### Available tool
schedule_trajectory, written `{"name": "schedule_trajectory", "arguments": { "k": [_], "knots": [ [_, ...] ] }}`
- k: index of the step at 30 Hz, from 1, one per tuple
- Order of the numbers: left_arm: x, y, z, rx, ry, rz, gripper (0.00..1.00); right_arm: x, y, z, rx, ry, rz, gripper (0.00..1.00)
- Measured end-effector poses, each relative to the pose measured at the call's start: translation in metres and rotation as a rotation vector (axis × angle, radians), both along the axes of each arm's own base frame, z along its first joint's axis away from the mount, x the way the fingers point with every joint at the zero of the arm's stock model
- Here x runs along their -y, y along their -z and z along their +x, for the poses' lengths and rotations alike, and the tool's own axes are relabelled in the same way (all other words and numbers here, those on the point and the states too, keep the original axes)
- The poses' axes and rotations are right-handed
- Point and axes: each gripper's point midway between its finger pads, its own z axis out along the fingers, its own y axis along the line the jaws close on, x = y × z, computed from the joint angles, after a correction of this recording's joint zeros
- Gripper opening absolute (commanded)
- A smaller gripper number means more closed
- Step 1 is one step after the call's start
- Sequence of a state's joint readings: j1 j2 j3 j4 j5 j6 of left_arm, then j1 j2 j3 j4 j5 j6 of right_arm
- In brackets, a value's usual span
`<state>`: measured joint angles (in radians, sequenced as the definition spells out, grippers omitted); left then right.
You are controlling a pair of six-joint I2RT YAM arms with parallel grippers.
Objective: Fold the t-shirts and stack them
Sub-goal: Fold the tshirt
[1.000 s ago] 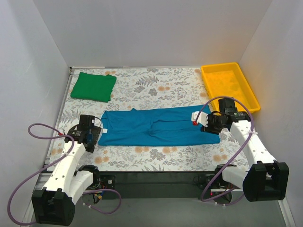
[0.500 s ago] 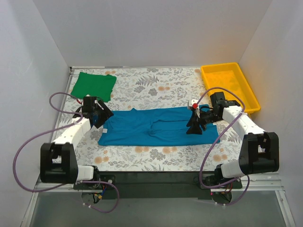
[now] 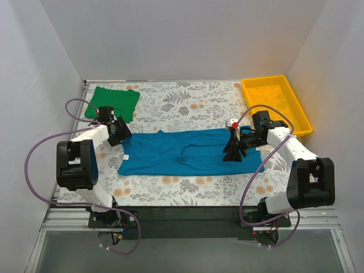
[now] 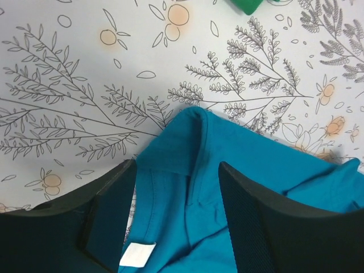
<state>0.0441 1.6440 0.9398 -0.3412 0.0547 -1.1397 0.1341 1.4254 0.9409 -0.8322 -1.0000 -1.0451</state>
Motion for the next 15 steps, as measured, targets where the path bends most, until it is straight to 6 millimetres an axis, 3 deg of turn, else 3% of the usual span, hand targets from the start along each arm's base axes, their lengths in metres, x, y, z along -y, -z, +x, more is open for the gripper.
{"name": "schedule_trajectory", "arguments": {
  "k": [4,15],
  "knots": [
    [-0.004,0.008,0.001,-0.031,0.031,0.036,0.52,0.0,0.001,0.0,-0.001,0.002,-0.001,0.55],
    [-0.005,0.017,0.022,-0.062,0.126,0.064,0.03,0.0,0.001,0.001,-0.002,0.006,-0.001,0.55]
  ]
}}
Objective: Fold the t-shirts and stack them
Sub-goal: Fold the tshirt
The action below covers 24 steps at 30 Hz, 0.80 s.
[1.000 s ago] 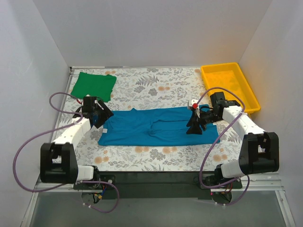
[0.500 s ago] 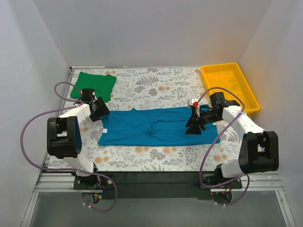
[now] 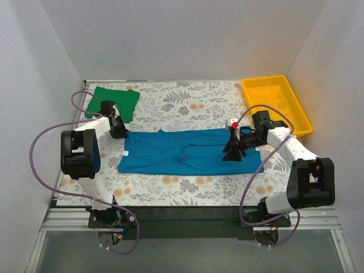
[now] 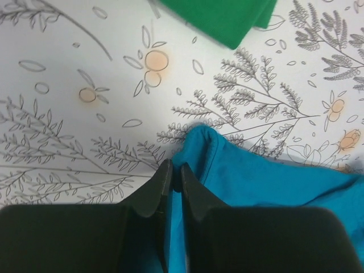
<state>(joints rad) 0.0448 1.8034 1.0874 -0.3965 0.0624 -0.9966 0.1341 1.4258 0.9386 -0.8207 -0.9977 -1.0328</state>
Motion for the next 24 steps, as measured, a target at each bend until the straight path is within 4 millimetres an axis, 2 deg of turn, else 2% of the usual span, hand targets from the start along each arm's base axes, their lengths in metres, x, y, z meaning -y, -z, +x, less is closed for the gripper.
{"name": "schedule_trajectory", "arguments": {
  "k": [1,8,13,19,22,24],
  "knots": [
    [0.001,0.0,0.002,0.001,0.009,-0.002,0.0,0.0,0.0,0.0,0.001,0.001,0.0,0.55],
    [0.008,-0.003,0.009,0.019,0.081,-0.001,0.0,0.0,0.0,0.001,0.002,0.004,0.001,0.55],
    [0.027,-0.018,0.025,0.075,0.175,0.02,0.0,0.0,0.0,0.001,0.001,0.004,0.001,0.55],
    [0.066,-0.053,0.07,0.211,0.294,0.044,0.0,0.0,0.0,0.001,0.001,0.004,0.001,0.55],
    [0.081,-0.054,0.089,0.237,0.333,0.054,0.0,0.0,0.0,0.001,0.001,0.004,0.0,0.55],
    [0.091,-0.048,0.102,0.233,0.354,0.061,0.0,0.0,0.0,0.001,0.0,0.004,0.0,0.55]
  ]
}}
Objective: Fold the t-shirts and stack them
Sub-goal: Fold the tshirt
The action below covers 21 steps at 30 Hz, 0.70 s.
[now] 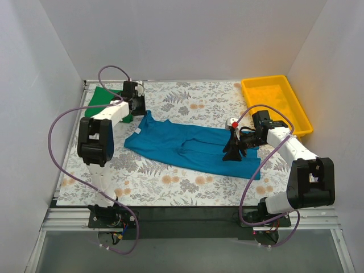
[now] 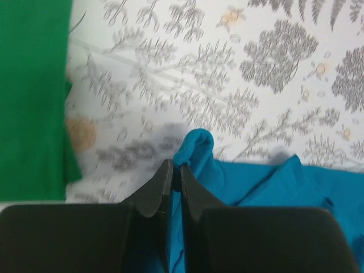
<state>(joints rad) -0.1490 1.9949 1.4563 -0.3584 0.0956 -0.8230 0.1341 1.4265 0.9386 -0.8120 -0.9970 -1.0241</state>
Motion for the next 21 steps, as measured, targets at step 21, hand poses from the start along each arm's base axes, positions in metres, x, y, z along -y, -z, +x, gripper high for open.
{"name": "schedule_trajectory", "arguments": {
  "k": [21],
  "knots": [
    [0.075,0.01,0.155,0.204,-0.106,-0.048,0.36,0.008,0.016,0.011,-0.002,0.041,-0.077,0.55]
  ]
}}
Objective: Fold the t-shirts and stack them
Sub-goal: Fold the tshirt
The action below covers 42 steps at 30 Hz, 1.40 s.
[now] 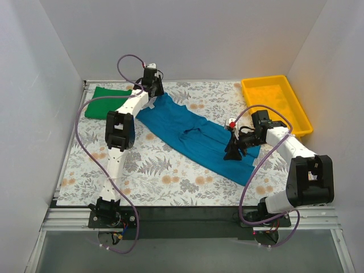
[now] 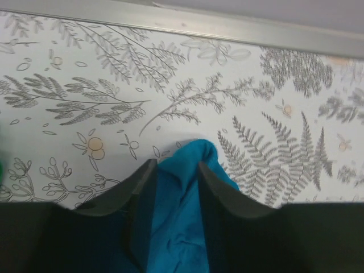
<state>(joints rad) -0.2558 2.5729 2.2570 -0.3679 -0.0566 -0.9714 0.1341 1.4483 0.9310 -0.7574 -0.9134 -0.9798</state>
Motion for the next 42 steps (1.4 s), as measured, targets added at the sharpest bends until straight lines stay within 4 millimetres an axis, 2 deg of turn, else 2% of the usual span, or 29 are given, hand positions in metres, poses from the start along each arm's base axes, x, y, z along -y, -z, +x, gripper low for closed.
{"name": "schedule_trajectory", "arguments": {
  "k": [3,4,6,10,13,15,18,21,22,24,27,30,34,35,39,42],
  "knots": [
    [-0.012,-0.006,0.008,0.026,-0.077,-0.008,0.43,0.004,0.005,0.006,0.015,0.021,-0.036,0.54],
    [-0.015,-0.009,0.01,0.035,-0.094,-0.013,0.49,0.005,0.007,0.009,0.02,0.033,-0.054,0.55],
    [-0.023,-0.015,0.012,0.042,-0.118,-0.022,0.51,0.011,0.011,0.019,0.038,0.07,-0.097,0.55],
    [-0.047,-0.039,-0.004,0.031,-0.149,-0.024,0.52,0.018,0.014,0.044,0.052,0.161,-0.164,0.56],
    [-0.069,-0.075,-0.046,0.02,-0.169,-0.047,0.54,0.014,0.008,0.065,0.085,0.187,-0.182,0.58],
    [-0.083,-0.105,-0.089,0.03,-0.175,-0.086,0.58,0.001,0.004,0.069,0.13,0.15,-0.202,0.59],
    [-0.105,-0.143,-0.16,0.08,-0.186,-0.171,0.63,-0.039,0.006,0.054,0.199,0.021,-0.256,0.61],
    [-0.127,-0.165,-0.225,0.147,-0.209,-0.234,0.67,-0.083,0.02,0.025,0.252,-0.117,-0.333,0.61],
    [-0.132,-0.167,-0.244,0.16,-0.218,-0.244,0.67,-0.093,0.025,0.017,0.266,-0.145,-0.357,0.61],
    [-0.135,-0.169,-0.275,0.185,-0.216,-0.264,0.67,-0.1,0.033,0.01,0.291,-0.159,-0.409,0.6],
    [-0.129,-0.159,-0.309,0.171,-0.191,-0.29,0.67,-0.097,0.041,0.01,0.319,-0.131,-0.473,0.6],
    [-0.122,-0.145,-0.332,0.135,-0.175,-0.321,0.67,-0.09,0.055,0.003,0.332,-0.12,-0.535,0.59],
    [-0.116,-0.131,-0.352,0.095,-0.175,-0.364,0.67,-0.079,0.082,-0.027,0.313,-0.163,-0.624,0.58],
    [-0.115,-0.129,-0.355,0.087,-0.174,-0.375,0.67,-0.078,0.084,-0.03,0.319,-0.167,-0.637,0.57],
    [-0.11,-0.126,-0.361,0.067,-0.169,-0.401,0.67,-0.073,0.081,-0.018,0.371,-0.102,-0.676,0.55],
    [-0.109,-0.126,-0.363,0.058,-0.169,-0.409,0.67,-0.069,0.081,-0.012,0.389,-0.071,-0.701,0.49]
  ]
}}
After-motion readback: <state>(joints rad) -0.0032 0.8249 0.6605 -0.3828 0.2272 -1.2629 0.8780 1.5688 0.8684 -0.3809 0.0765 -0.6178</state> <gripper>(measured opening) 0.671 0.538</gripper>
